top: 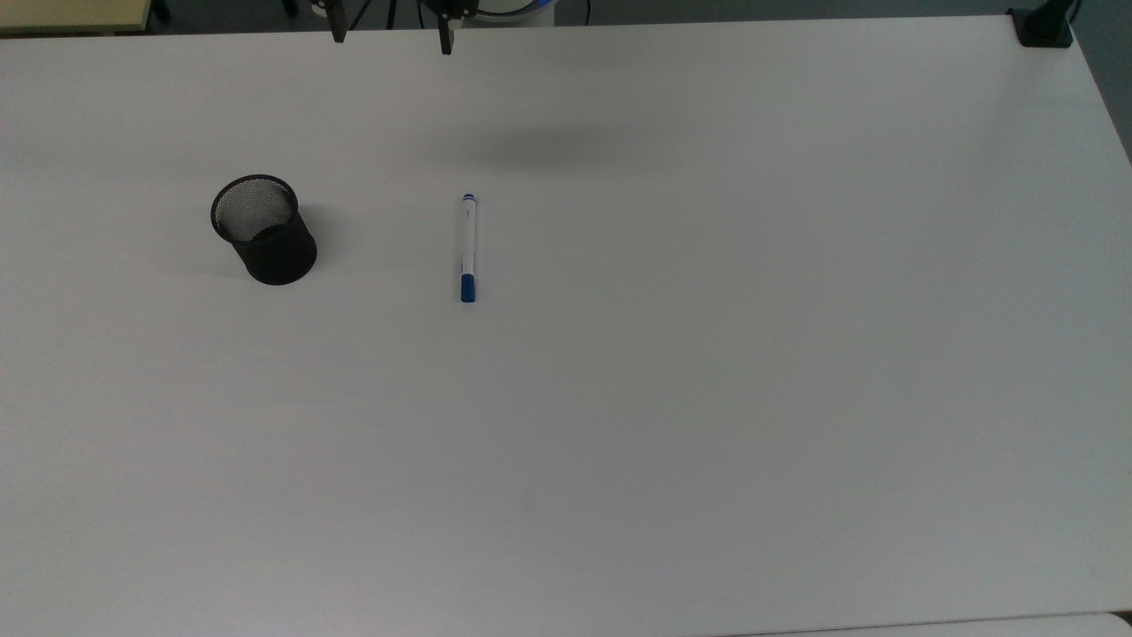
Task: Remove the marker
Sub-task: 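Release the marker and raise the gripper away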
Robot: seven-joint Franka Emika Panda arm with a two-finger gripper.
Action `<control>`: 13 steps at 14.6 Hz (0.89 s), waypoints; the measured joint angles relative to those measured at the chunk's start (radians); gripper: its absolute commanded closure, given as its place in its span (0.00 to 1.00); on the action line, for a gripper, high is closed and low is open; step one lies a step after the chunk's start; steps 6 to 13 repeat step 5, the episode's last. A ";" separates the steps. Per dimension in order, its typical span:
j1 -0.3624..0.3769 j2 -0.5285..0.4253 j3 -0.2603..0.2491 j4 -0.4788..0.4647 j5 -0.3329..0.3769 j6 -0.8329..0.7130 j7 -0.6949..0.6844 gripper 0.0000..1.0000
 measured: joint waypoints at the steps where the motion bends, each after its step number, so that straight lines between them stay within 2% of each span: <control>1: 0.002 0.001 -0.003 0.000 -0.006 0.000 -0.005 0.00; 5: 0.005 0.001 -0.020 0.001 -0.014 0.000 -0.011 0.00; 13: 0.005 0.001 -0.020 0.001 -0.014 0.000 -0.011 0.00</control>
